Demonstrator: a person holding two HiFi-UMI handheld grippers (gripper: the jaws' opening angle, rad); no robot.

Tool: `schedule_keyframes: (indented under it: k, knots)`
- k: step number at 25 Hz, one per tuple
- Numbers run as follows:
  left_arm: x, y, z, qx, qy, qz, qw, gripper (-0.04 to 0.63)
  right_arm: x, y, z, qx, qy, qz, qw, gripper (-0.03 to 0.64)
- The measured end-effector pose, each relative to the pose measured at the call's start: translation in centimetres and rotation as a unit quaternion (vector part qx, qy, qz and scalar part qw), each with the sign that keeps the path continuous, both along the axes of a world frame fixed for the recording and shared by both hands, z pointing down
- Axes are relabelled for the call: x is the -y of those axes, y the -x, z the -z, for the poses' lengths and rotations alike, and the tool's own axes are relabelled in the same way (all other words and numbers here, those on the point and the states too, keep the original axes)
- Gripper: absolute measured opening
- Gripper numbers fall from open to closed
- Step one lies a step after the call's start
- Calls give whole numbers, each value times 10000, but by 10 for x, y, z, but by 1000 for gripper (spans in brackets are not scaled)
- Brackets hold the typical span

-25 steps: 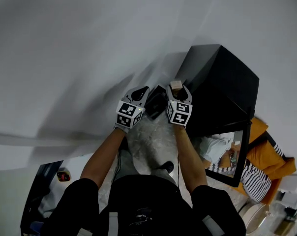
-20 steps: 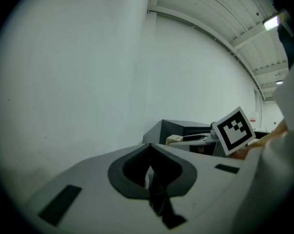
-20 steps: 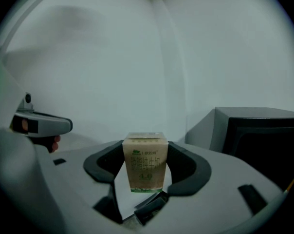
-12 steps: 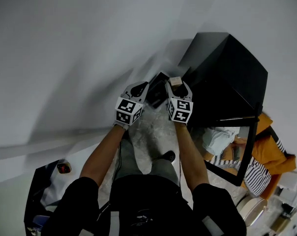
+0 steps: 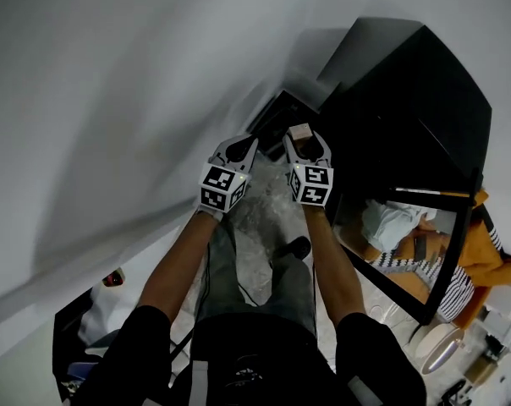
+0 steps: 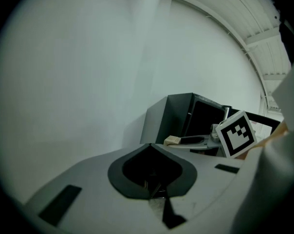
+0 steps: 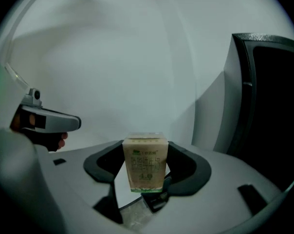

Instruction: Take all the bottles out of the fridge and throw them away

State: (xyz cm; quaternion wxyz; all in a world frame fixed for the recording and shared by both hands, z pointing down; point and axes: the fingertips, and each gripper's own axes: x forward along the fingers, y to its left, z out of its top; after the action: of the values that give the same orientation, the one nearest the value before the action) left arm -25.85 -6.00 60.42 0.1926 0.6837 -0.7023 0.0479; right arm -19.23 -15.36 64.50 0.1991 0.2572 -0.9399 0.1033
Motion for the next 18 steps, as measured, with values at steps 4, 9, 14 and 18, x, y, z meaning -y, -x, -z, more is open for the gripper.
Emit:
schedule_keyframes:
  k: [4,9,14,18]
  knots:
    - [-4,-1,-37,-103,179,-34,9998,0,-2,-2,-39,-128,124,-19,9998,278]
    - [1,1,-65,-123,244,-71,9996,0,3,2,-74,-127,185,4,9997,278]
    - [19,12,-105,-48,115,-150,9998,0,20,15,-132,-91,120,73,9999,278]
    - [36,21,-152,85,-20,-215,9997,0,39,27,-197,-87,50,93,9999,278]
